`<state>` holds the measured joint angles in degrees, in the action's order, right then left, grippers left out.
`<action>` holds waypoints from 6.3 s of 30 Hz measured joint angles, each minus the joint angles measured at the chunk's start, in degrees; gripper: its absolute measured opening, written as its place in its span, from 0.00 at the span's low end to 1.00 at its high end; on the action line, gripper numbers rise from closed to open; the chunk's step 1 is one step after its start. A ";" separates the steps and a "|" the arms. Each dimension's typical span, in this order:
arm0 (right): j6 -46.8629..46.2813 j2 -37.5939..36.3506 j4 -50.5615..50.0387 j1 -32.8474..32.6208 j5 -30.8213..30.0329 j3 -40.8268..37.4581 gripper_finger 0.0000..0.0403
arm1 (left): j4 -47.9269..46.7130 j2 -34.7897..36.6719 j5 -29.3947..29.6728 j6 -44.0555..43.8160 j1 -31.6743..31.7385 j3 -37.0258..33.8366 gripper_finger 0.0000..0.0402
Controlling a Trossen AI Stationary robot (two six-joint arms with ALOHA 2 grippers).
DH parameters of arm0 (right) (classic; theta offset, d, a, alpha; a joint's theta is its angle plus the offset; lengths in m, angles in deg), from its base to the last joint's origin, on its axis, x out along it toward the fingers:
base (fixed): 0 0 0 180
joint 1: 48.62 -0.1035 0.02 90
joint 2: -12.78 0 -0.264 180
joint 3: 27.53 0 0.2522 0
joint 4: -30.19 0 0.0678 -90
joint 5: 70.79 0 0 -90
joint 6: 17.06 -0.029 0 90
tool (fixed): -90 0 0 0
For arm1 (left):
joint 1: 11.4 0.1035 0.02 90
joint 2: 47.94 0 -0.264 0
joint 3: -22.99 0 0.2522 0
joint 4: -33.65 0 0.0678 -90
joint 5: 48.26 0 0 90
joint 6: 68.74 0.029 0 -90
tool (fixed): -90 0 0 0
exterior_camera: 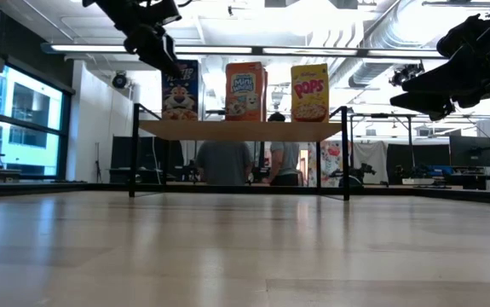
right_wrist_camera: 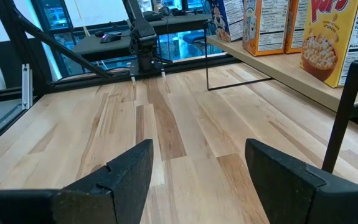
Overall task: Stack cereal on shelf
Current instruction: Put the blue cereal box aligned with the other blue cereal boxes on the shelf, then return to Home Position
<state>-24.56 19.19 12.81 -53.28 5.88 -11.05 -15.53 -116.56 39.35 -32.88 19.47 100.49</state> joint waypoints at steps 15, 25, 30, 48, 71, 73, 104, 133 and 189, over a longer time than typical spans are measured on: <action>0.01 -0.02 0.00 0.00 0.01 0.00 0.62 | 2.37 2.37 1.37 -0.01 -0.02 -0.02 0.70; 0.01 -0.02 0.00 0.01 0.01 0.00 0.62 | 4.10 4.43 1.81 0.26 -0.02 -0.02 0.70; 0.01 -0.02 0.00 0.01 0.01 0.00 0.62 | 3.58 6.37 1.19 -1.02 -0.33 -0.02 0.70; 0.01 -0.02 0.00 -0.02 0.01 0.00 0.62 | 7.50 29.55 -6.12 -18.16 -12.38 -15.38 0.70; 0.01 -0.02 0.00 0.00 0.01 0.00 0.62 | 45.09 52.87 -1.50 -27.64 -21.92 -54.33 0.70; 0.01 -0.02 0.00 -0.01 0.01 0.00 0.62 | 49.18 52.85 -1.17 -26.86 -22.31 -57.42 0.70; 0.01 0.00 0.00 0.00 0.01 0.00 0.62 | 40.14 68.41 -3.79 -26.64 -19.73 -63.06 0.70; 0.01 0.00 0.00 -0.01 0.00 0.00 0.62 | 36.11 68.26 5.05 -26.21 -19.63 -63.01 0.70; 0.01 0.00 0.00 0.01 0.01 0.00 0.62 | 36.12 68.26 4.98 -26.25 -19.63 -63.01 0.70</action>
<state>-24.55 19.19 12.81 -53.27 5.89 -11.05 20.59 -48.30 44.33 -59.13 -0.15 37.48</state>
